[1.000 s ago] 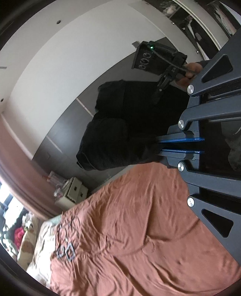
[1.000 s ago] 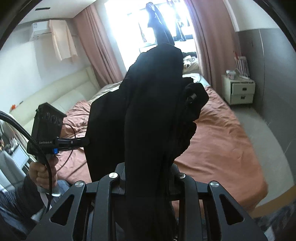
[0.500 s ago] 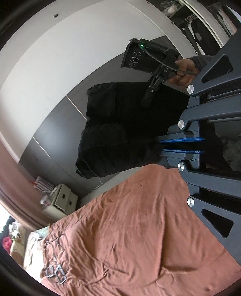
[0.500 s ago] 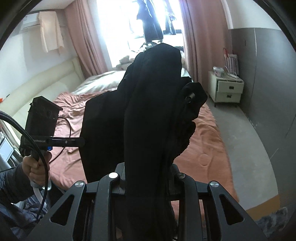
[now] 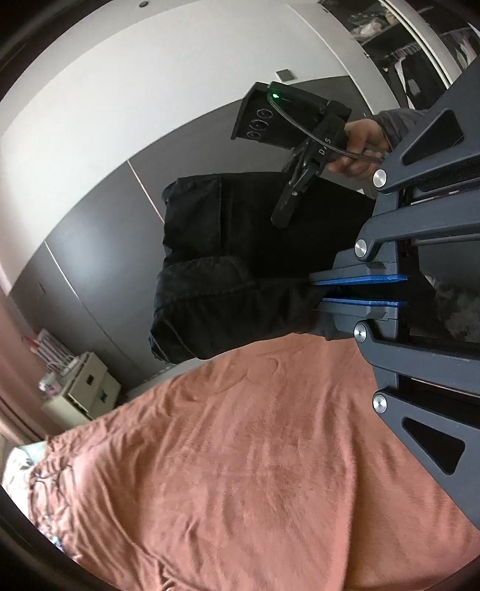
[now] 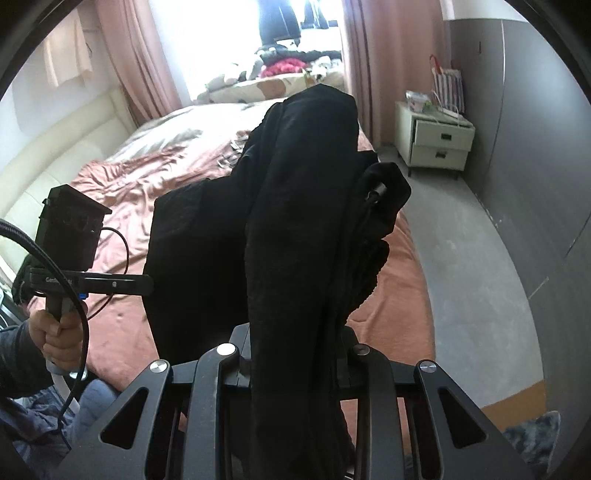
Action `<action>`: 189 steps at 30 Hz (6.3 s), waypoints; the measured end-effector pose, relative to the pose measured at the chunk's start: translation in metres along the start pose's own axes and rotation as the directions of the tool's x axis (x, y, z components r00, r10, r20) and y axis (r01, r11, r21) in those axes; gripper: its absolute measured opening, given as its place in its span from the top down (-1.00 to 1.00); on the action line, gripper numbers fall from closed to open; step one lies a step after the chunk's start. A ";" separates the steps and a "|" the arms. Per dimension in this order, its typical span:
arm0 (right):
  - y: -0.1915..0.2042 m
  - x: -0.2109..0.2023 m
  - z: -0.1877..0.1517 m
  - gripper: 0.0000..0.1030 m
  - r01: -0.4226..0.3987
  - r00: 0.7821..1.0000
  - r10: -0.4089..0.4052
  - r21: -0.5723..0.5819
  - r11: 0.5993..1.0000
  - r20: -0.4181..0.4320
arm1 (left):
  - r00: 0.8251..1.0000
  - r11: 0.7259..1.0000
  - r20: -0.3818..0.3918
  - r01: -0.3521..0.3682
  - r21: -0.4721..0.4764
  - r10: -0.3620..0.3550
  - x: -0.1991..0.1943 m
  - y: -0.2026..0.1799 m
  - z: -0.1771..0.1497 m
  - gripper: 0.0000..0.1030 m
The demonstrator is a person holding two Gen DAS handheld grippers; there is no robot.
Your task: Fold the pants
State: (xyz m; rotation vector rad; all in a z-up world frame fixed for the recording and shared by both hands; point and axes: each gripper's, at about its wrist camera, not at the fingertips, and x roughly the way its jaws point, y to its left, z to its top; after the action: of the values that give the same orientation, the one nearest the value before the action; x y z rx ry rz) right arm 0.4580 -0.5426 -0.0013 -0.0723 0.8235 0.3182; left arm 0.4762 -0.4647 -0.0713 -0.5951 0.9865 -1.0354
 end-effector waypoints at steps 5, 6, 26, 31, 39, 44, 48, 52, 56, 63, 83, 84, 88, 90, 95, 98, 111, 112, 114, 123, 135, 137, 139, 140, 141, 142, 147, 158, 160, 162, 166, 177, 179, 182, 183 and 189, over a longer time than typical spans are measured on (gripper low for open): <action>0.005 0.014 0.013 0.55 0.023 0.998 -0.023 -0.013 1.000 -0.058 | 1.000 0.999 -0.020 0.007 -0.053 -0.008 0.030 0.031 0.009 0.88; 0.008 0.014 0.014 0.55 0.024 0.997 -0.025 -0.013 1.000 -0.072 | 1.000 0.998 -0.026 0.005 -0.060 -0.007 0.034 0.036 0.011 0.88; 0.014 0.007 0.016 0.14 0.326 0.939 -0.306 0.124 0.937 -0.156 | 0.982 0.965 -0.096 -0.179 -0.193 0.163 0.084 0.116 0.030 0.40; 0.053 -0.021 -0.013 0.14 0.267 0.959 -0.252 0.110 0.957 -0.131 | 0.980 0.960 -0.072 -0.195 -0.200 0.185 0.084 0.124 0.036 0.23; 0.060 -0.041 -0.065 0.14 0.266 0.957 -0.242 0.150 0.952 -0.158 | 0.968 0.949 -0.100 -0.245 -0.200 0.229 0.108 0.138 0.046 0.30; 0.039 -0.041 -0.091 0.14 0.291 0.945 -0.244 0.222 0.931 -0.217 | 0.967 0.942 -0.086 -0.253 -0.222 0.240 0.115 0.142 0.059 0.49; 0.036 -0.051 -0.095 0.14 0.307 0.941 -0.257 0.231 0.923 -0.223 | 0.957 0.936 -0.093 -0.287 -0.201 0.274 0.112 0.137 0.060 0.48; 0.042 -0.065 -0.096 0.14 0.304 0.939 -0.244 0.254 0.918 -0.244 | 0.947 0.926 -0.089 -0.320 -0.201 0.308 0.096 0.130 0.053 0.48; 0.050 -0.076 -0.087 0.14 0.278 0.950 -0.221 0.277 0.920 -0.221 | 0.938 0.916 -0.083 -0.346 -0.204 0.335 0.066 0.118 0.042 0.39; 0.076 -0.094 -0.075 -0.55 0.326 0.938 -0.268 0.290 0.900 -0.221 | 0.923 0.906 -0.029 -0.383 -0.180 0.384 0.006 0.096 0.028 -0.52; 0.193 -0.146 -0.057 -1.00 0.387 0.922 -0.354 0.313 0.867 -0.159 | 0.885 0.891 0.116 -0.437 -0.121 0.450 -0.178 0.054 -0.001 -0.99; 0.200 -0.149 -0.058 -1.00 0.387 0.922 -0.356 0.317 0.866 -0.153 | 0.885 0.892 0.119 -0.438 -0.114 0.450 -0.186 0.050 -0.005 -0.99; 0.232 -0.165 -0.059 -1.00 0.376 0.926 -0.356 0.321 0.869 -0.122 | 0.880 0.891 0.140 -0.448 -0.076 0.455 -0.216 0.034 -0.017 -0.99; 0.248 -0.170 -0.059 -1.00 0.370 0.929 -0.355 0.319 0.872 -0.108 | 0.877 0.891 0.158 -0.451 -0.052 0.454 -0.234 0.024 -0.024 -0.99; 0.288 -0.191 -0.059 -1.00 0.363 0.930 -0.361 0.302 0.881 -0.067 | 0.873 0.891 0.196 -0.455 0.003 0.446 -0.274 0.003 -0.042 -0.99; 0.310 -0.205 -0.060 -1.00 0.360 0.931 -0.362 0.289 0.887 -0.047 | 0.868 0.888 0.219 -0.460 0.018 0.446 -0.295 -0.008 -0.052 -0.99; 0.380 -0.249 -0.082 -1.00 0.340 0.930 -0.365 0.269 0.901 0.048 | 0.826 0.851 0.329 -0.515 0.109 0.458 -0.365 -0.056 -0.111 -0.99; 0.384 -0.253 -0.085 -1.00 0.336 0.930 -0.363 0.272 0.902 0.056 | 0.824 0.849 0.333 -0.516 0.112 0.458 -0.369 -0.058 -0.115 -0.99; 0.392 -0.259 -0.091 -1.00 0.337 0.927 -0.368 0.272 0.901 0.068 | 0.820 0.844 0.343 -0.522 0.121 0.458 -0.377 -0.064 -0.126 -0.99; 0.423 -0.278 -0.120 -1.00 0.289 0.933 -0.333 0.273 0.918 0.134 | 0.778 0.814 0.407 -0.566 0.127 0.478 -0.417 -0.093 -0.178 -0.99; 0.451 -0.289 -0.157 -1.00 0.246 0.930 -0.305 0.269 0.931 0.207 | 0.705 0.750 0.482 -0.647 0.139 0.519 -0.451 -0.116 -0.240 -0.99; 0.456 -0.289 -0.162 -1.00 0.239 0.930 -0.298 0.262 0.935 0.217 | 0.696 0.745 0.490 -0.654 0.131 0.525 -0.456 -0.116 -0.249 -0.99; 0.464 -0.289 -0.168 -1.00 0.237 0.930 -0.292 0.241 0.941 0.225 | 0.685 0.739 0.499 -0.663 0.123 0.531 -0.461 -0.117 -0.260 -0.99; 0.467 -0.289 -0.171 -1.00 0.235 0.929 -0.288 0.231 0.944 0.232 | 0.681 0.737 0.500 -0.666 0.117 0.535 -0.464 -0.117 -0.267 -0.99; 0.471 -0.289 -0.175 -1.00 0.230 0.930 -0.283 0.227 0.946 0.236 | 0.676 0.734 0.502 -0.670 0.113 0.540 -0.466 -0.118 -0.272 -0.99; 0.475 -0.289 -0.179 -1.00 0.225 0.930 -0.278 0.226 0.948 0.240 | 0.663 0.723 0.508 -0.682 0.106 0.550 -0.469 -0.118 -0.279 -0.99; 0.482 -0.287 -0.195 -1.00 0.204 0.931 -0.263 0.237 0.950 0.254 | 0.635 0.693 0.511 -0.713 0.101 0.579 -0.476 -0.117 -0.306 -0.99; 0.507 -0.283 -0.235 -1.00 0.234 0.914 -0.305 0.268 0.935 0.268 | 0.589 0.650 0.503 -0.757 0.069 0.632 -0.478 -0.092 -0.350 -0.99; 0.510 -0.281 -0.242 -1.00 0.227 0.915 -0.301 0.274 0.934 0.267 | 0.576 0.639 0.508 -0.767 0.064 0.640 -0.479 -0.091 -0.356 -0.99; 0.515 -0.279 -0.246 -1.00 0.241 0.910 -0.315 0.275 0.931 0.268 | 0.551 0.617 0.522 -0.784 0.059 0.651 -0.481 -0.091 -0.364 -0.99; 0.524 -0.276 -0.254 -1.00 0.230 0.913 -0.304 0.274 0.934 0.270 | 0.523 0.594 0.553 -0.802 0.062 0.649 -0.483 -0.095 -0.376 -0.99; 0.542 -0.270 -0.274 -1.00 0.199 0.910 -0.270 0.240 0.950 0.315 | 0.476 0.558 0.609 -0.827 0.065 0.634 -0.488 -0.096 -0.410 -0.99; 0.541 -0.267 -0.275 -1.00 0.200 0.910 -0.272 0.241 0.950 0.314 | 0.475 0.554 0.609 -0.830 0.069 0.635 -0.487 -0.097 -0.412 -0.99; 0.542 -0.265 -0.277 -1.00 0.203 0.908 -0.274 0.240 0.949 0.317 | 0.471 0.550 0.615 -0.832 0.071 0.633 -0.488 -0.098 -0.414 -0.99; 0.544 -0.263 -0.279 -1.00 0.202 0.908 -0.273 0.240 0.949 0.318 | 0.468 0.548 0.616 -0.834 0.071 0.634 -0.488 -0.099 -0.415 -0.99; 0.546 -0.264 -0.281 -1.00 0.207 0.907 -0.280 0.245 0.947 0.316 | 0.464 0.543 0.623 -0.836 0.075 0.629 -0.486 -0.102 -0.418 -0.99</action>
State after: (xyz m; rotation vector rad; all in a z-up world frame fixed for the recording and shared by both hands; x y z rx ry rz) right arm -0.0753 -0.1423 0.0329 0.0743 0.4834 0.0024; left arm -0.0192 -0.0531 0.0058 -0.0441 0.4143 -0.1754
